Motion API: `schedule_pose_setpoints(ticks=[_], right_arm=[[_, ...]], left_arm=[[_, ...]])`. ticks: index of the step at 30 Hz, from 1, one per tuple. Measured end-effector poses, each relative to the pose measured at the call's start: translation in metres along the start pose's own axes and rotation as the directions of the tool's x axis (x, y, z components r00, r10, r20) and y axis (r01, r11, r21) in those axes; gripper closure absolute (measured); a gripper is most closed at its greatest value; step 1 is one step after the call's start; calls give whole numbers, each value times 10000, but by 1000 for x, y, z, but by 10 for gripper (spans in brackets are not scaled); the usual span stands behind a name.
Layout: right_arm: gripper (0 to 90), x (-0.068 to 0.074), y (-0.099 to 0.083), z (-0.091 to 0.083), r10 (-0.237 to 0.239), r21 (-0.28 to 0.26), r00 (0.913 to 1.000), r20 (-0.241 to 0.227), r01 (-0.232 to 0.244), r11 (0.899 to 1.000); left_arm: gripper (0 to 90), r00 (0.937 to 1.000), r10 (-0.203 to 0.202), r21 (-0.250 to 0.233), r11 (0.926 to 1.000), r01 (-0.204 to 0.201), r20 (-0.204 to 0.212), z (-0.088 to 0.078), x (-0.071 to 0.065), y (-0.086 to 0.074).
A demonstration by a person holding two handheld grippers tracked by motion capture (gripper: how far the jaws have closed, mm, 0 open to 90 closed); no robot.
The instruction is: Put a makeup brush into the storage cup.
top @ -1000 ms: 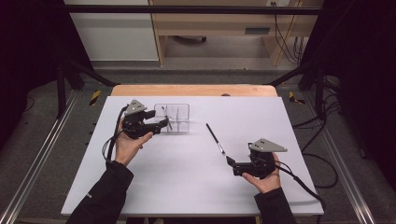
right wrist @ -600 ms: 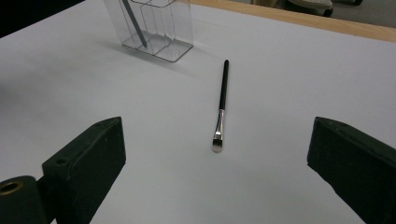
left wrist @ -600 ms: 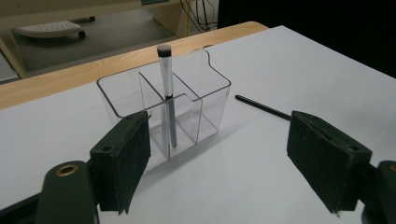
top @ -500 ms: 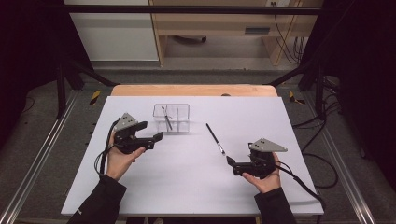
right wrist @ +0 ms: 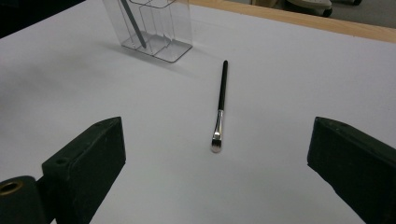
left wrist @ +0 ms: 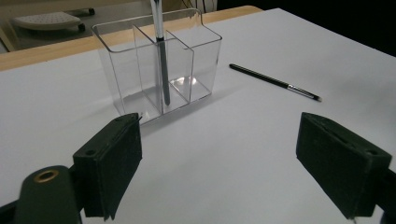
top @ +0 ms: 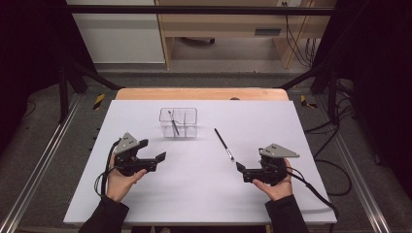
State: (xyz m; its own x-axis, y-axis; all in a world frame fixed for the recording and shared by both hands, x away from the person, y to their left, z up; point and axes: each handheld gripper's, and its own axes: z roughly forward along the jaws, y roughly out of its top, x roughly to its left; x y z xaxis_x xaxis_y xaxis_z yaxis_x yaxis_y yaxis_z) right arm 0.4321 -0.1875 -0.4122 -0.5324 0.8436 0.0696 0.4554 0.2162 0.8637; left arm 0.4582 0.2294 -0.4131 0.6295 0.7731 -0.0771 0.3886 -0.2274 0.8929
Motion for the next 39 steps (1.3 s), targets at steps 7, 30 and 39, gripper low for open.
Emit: schedule_pose_setpoints(ticks=[7, 30, 39], right_arm=[[49, 0, 0, -2, 9, -145, 10000, -2, -10, 9999], [61, 1, 8, 2, 61, -204, 10000, -8, -61, 9998], [75, 3, 31, 20, -179, 212, 9998, 37, 178, 9996]], left_arm=[[124, 9998, -131, 109, 9999, 132, -131, -5, -1, -10], [119, 9995, -245, 89, 9997, 247, -211, -11, -6, -19], [119, 9993, -294, 160, 9994, 297, -228, -11, -6, -22]])
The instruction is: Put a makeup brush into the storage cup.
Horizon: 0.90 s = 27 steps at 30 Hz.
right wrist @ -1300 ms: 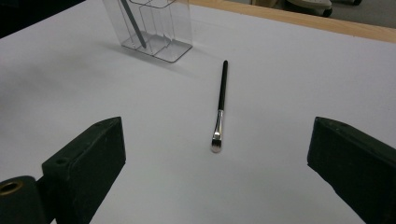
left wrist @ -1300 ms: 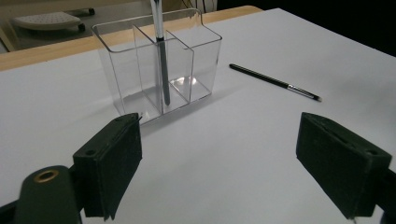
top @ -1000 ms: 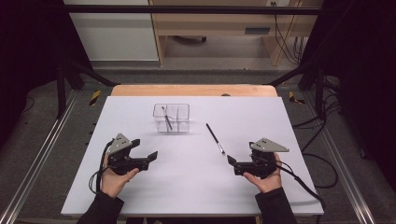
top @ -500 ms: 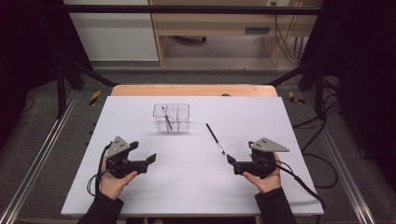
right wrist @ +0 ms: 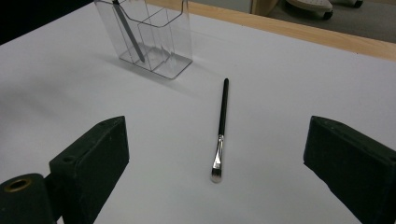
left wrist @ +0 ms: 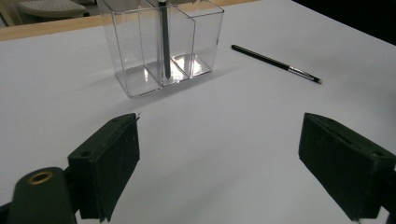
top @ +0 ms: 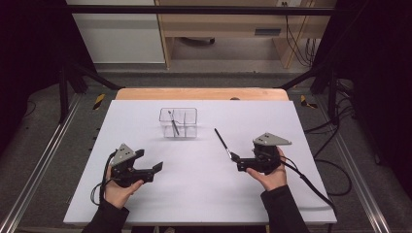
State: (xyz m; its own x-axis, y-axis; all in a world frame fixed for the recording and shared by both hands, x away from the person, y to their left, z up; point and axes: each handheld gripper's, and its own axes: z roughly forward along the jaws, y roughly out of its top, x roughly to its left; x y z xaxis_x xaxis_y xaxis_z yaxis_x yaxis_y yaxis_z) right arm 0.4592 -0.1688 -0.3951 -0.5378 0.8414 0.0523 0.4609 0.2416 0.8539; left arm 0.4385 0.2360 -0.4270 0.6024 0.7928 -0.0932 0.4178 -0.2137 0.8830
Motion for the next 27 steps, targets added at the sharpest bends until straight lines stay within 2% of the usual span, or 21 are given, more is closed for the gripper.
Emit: schedule_pose_setpoints(ticks=[12, 16, 27], right_arm=[[84, 3, 26, 26, -418, 734, 9991, 92, 410, 9965], [86, 2, 30, 36, -504, 1103, 9987, 85, 492, 9927], [99, -1, 33, 63, -761, 2031, 9965, 349, 675, 9768]], left_arm=[[132, 9999, 67, 359, 9993, -72, 132, 5, -2, -4], [138, 9997, 196, 501, 9985, -202, 119, 7, -5, -7], [145, 9989, 443, 408, 9982, -450, 159, 7, -8, -8]])
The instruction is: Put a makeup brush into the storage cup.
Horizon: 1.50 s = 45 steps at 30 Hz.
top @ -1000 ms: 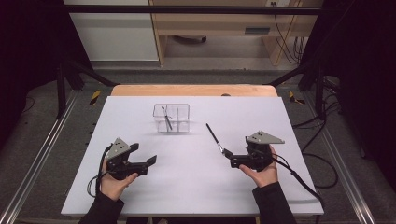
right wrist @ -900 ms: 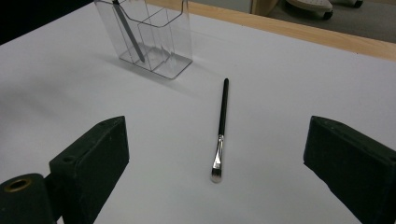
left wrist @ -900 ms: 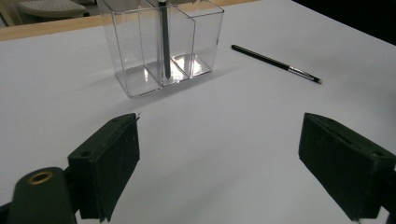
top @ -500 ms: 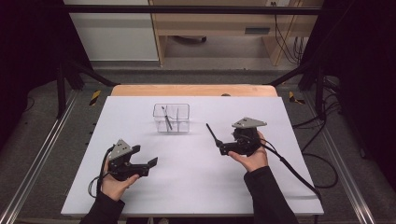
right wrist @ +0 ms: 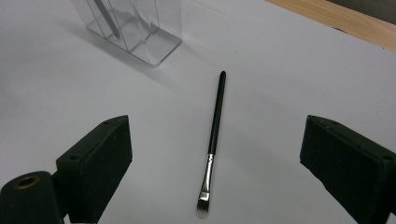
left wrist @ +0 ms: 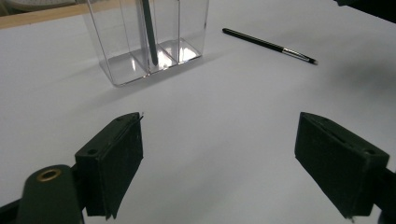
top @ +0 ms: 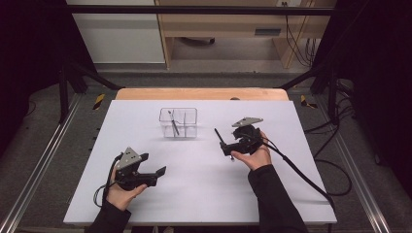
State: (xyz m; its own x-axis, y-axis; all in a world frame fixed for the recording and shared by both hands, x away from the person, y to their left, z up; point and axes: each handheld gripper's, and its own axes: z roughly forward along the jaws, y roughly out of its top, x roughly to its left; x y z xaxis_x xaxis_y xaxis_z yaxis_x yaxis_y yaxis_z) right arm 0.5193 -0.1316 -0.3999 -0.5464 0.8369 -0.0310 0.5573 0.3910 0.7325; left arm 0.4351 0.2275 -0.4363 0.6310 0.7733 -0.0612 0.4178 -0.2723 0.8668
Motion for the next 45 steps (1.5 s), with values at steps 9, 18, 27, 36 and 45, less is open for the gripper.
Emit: schedule_pose_setpoints(ticks=[9, 18, 27, 36, 45], right_arm=[[127, 0, 3, 23, -105, 598, 9999, 48, 102, 9982], [191, -2, 2, 51, -211, 1364, 9997, 137, 191, 9905], [354, -4, -3, 69, -264, 2002, 9992, 304, 198, 9796], [551, -7, -5, 77, -98, 2328, 9996, 278, 30, 9725], [683, -7, -7, 81, 80, 2564, 10000, 53, -91, 9665]], left_arm=[[142, 9997, -234, -132, 9996, 233, -42, -2, 5, 1], [138, 9995, -297, -46, 9995, 297, -41, -1, 8, 1], [138, 9995, -320, -36, 9995, 320, -20, -1, 9, 1], [139, 9995, -330, 36, 9994, 330, 22, 0, 9, 0], [141, 9995, -318, 133, 9994, 317, 51, 1, 9, 0]])
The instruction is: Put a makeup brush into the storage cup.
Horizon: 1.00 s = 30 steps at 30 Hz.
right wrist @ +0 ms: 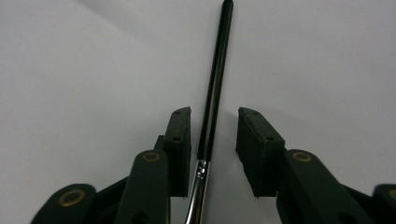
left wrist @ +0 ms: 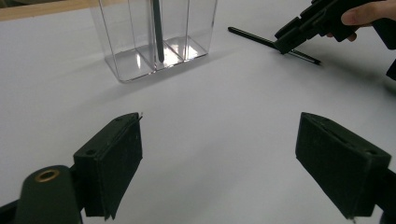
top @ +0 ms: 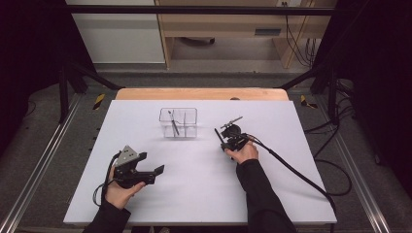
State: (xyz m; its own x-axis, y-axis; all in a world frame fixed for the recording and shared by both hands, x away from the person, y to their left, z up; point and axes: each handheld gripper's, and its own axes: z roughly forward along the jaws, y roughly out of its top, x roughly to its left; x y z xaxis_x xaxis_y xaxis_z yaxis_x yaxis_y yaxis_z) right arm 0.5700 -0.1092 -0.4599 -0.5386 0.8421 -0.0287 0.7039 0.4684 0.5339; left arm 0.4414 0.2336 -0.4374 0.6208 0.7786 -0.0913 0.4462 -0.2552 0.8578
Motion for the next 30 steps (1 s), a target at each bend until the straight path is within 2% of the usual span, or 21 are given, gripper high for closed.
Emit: schedule_pose_setpoints(ticks=[12, 16, 22, 29, 30], right_arm=[[834, -1, 0, 0, 177, 33, 9990, -404, -176, 9998], [840, 0, -1, 0, 104, -8, 9992, -398, -105, 9999], [841, -2, -5, -5, -181, 21, 9968, -782, 183, 9998], [833, -2, -11, -10, -549, 365, 9954, -780, 579, 9977], [809, -1, -11, -10, -564, 377, 9957, -735, 593, 9975]], left_arm=[[146, 10000, 0, 29, 10000, 0, 25, 0, 0, 0], [147, 10000, 16, 48, 10000, -16, 44, 1, -1, 0], [148, 10000, 50, 82, 10000, -50, 62, 1, -1, 0], [149, 9999, 78, 121, 9999, -79, 89, 2, -2, 0], [148, 9999, 79, 123, 9999, -80, 87, 2, -2, 0]])
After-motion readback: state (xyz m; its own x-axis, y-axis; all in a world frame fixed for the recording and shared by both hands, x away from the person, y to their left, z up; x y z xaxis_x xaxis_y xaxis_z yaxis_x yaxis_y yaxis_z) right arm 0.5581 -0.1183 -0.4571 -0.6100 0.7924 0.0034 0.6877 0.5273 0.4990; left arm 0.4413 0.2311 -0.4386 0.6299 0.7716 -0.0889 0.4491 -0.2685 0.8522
